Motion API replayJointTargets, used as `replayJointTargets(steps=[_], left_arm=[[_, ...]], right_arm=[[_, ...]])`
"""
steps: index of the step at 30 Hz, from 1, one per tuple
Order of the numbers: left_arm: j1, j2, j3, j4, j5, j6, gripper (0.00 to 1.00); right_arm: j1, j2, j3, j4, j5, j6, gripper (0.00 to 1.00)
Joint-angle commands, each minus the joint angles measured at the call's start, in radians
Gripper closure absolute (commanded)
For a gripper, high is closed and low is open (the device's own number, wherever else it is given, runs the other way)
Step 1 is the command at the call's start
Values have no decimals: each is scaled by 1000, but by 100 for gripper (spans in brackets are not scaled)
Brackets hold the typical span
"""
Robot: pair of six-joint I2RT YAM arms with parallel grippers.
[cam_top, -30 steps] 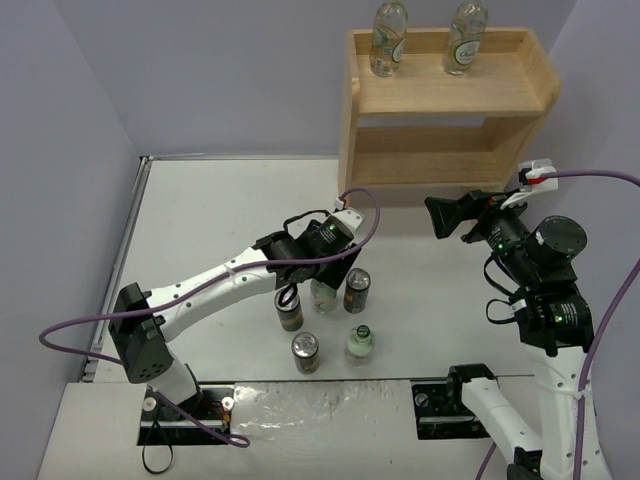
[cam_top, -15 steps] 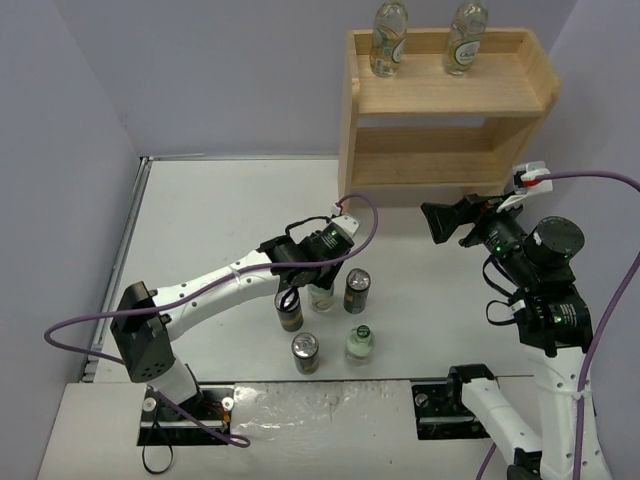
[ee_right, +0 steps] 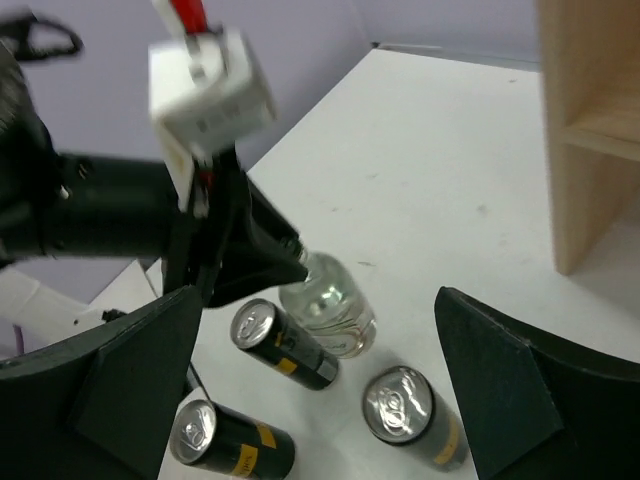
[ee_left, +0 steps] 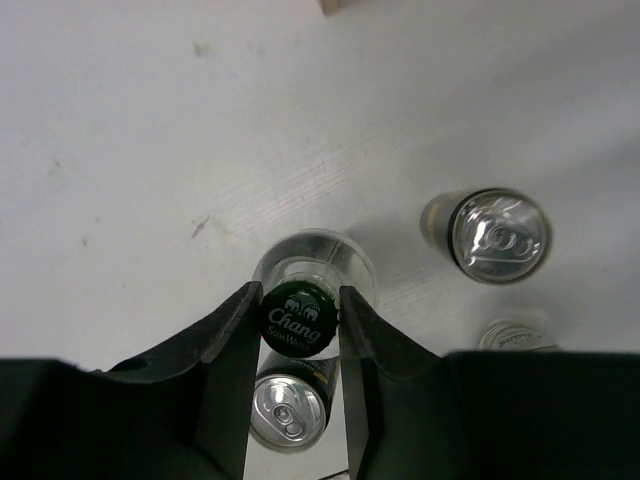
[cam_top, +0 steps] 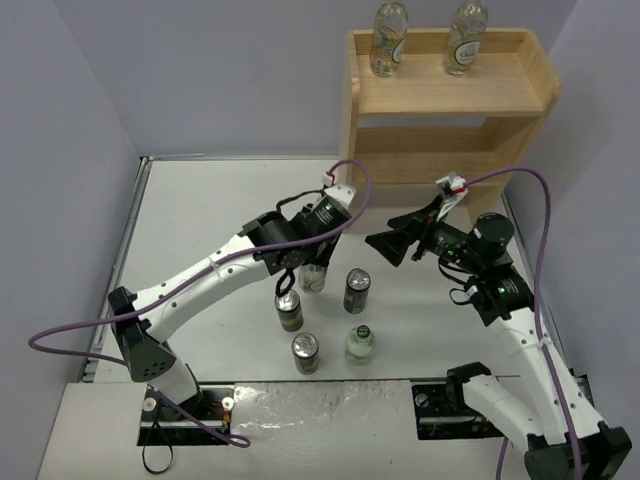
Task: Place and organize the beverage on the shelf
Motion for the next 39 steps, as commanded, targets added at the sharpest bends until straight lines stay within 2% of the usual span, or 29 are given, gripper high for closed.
replayJointTargets(steps=[1,2,3,4,5,7,8,11,19,27,30,32,33,34,35,37,38,39], left_arm=[[1,-85,216,-25,-81,-24,97],[1,-88,237,-34,-70,-27,97],[3,-85,263,-66,-57,-32,97],[3,-79,294,-91,-52,-32,98],[1,-56,366,-141,-50,-29,98],[0,-27,447,-195,-37,-18,97],[-2,2,534,-250,-35,-9,98],[-6,33,653,-308,-29,8,98],[-6,47,767,-355,29,32,98],[-6,99,897,-428,63,48,98],[-6,102,917,-440,74,55,98],[-6,102,915,-441,83,59,97],[-6,102,914,-439,85,62,97],[-6,104,912,-445,80,62,98],[-6,105,915,-448,73,62,97],[-6,101,917,-442,51,62,97],[-6,101,929,-441,45,62,91],[-6,99,935,-439,39,63,73]], right_arm=[[140,50,46,144,-32,-54,3],[192,66,64,106,13,-107,3],[299,81,84,69,66,-160,3],[352,98,103,14,127,-264,3],[445,127,126,3,269,-309,3],[506,153,132,3,405,-385,2],[520,187,147,4,459,-427,2],[535,235,158,27,435,-486,4],[567,271,78,249,415,-495,6],[581,365,94,314,318,-468,12],[581,388,83,348,315,-457,18],[581,393,77,377,301,-449,34],[581,399,78,383,294,-448,49],[580,400,81,388,288,-449,78],[581,400,81,395,278,-449,97],[583,385,65,455,277,-436,100],[583,374,45,508,284,-426,100],[583,353,35,535,288,-396,100]])
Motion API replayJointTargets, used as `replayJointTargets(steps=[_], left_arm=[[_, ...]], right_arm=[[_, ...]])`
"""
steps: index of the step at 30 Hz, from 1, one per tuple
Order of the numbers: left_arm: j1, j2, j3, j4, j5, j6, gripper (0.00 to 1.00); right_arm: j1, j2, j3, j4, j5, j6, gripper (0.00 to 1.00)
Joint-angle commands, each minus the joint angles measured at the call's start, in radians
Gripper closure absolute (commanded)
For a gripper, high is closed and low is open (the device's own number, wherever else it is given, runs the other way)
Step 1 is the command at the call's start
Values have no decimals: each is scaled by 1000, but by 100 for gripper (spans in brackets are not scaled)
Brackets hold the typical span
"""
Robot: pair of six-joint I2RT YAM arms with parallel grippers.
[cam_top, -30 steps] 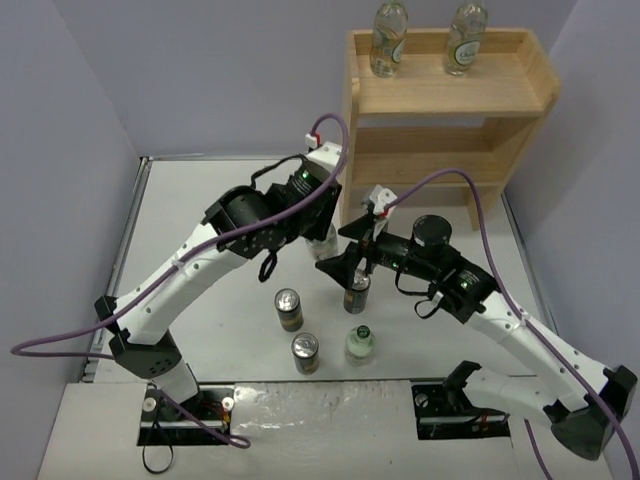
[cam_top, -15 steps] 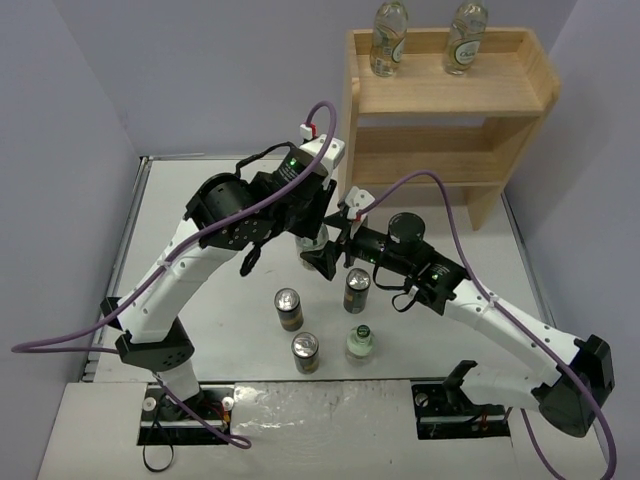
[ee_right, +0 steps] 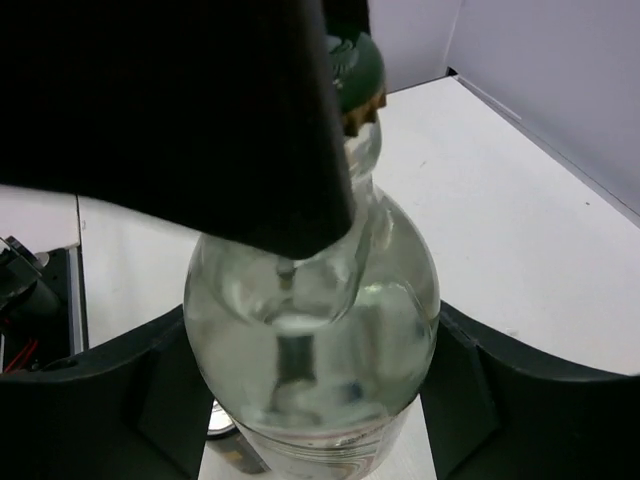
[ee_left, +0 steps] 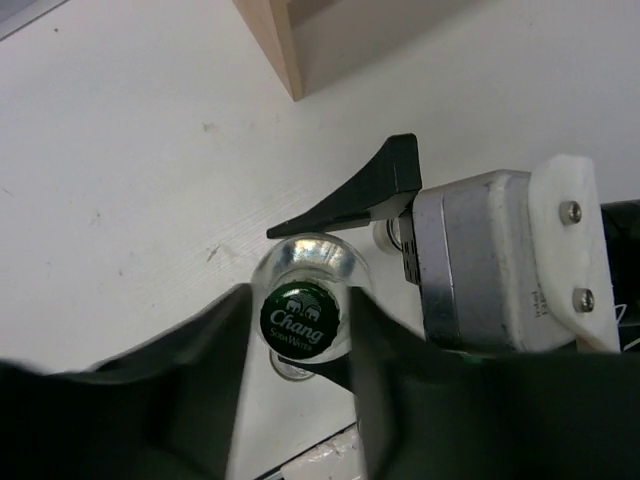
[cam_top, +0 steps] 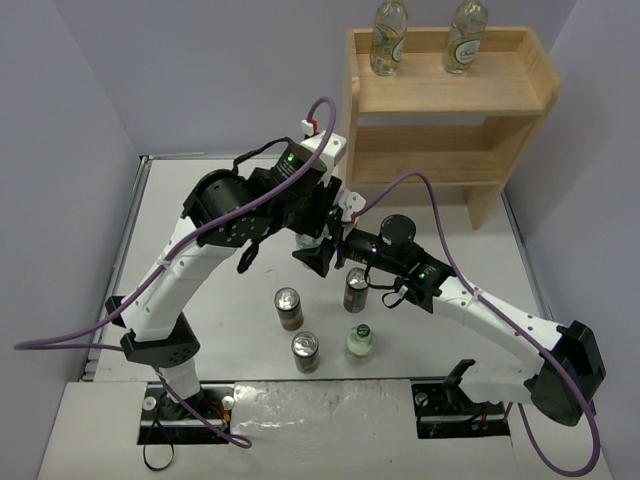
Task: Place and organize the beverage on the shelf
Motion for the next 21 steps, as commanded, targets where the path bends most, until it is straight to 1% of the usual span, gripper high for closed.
replayJointTargets(steps=[1,2,3,4,5,6,7,8,9,10,11,12,13,14,15,16,17,18,19,20,21], left_arm=[[-5,-54,84,58,-48,14,49],[-5,-57,102,65,-64,15,18],[-5,-60,118,70,-82,14,6],[-5,-65,137,75,-132,12,6],[-3,-68,186,72,-160,12,6],[-2,-73,211,66,-197,6,6],[6,-98,227,64,-238,-11,6],[12,-121,227,76,-315,-16,6],[15,-152,181,122,-347,-17,6],[24,-224,141,148,-376,-16,6],[29,-258,97,174,-425,-13,6],[32,-292,5,194,-444,-11,6],[37,-344,-38,217,-456,-8,6],[46,-362,-80,223,-469,-6,6],[50,-381,-123,230,-469,-5,6],[55,-408,-217,230,-466,-6,6],[63,-421,-265,230,-466,-11,6],[64,-438,-319,234,-455,-12,6],[69,-474,-435,258,-447,-19,6],[70,-493,-495,278,-438,-20,6],[73,-537,-557,324,-412,-17,6]], right_arm=[[3,-55,-19,215,-7,58,100],[3,-66,-15,220,3,64,100],[3,-86,5,209,28,63,100],[3,-98,16,202,59,57,100],[3,-125,33,183,152,60,100],[0,-141,42,173,194,58,100],[-11,-153,60,147,246,50,100],[-17,-162,79,81,294,46,100],[-25,-175,126,39,359,29,100],[-40,-179,146,6,390,29,100],[-52,-190,165,-45,417,2,100],[-66,-193,186,-74,438,-5,100],[-86,-196,235,-97,453,-3,100],[-135,-196,261,-142,466,4,100],[-164,-195,287,-159,467,15,100],[-193,-190,348,-176,449,17,100],[-245,-167,385,-223,448,17,100],[-272,-149,427,-251,438,15,100],[-299,-129,471,-275,420,4,100],[-327,-80,560,-318,379,1,100],[-380,-54,600,-332,360,-2,100]])
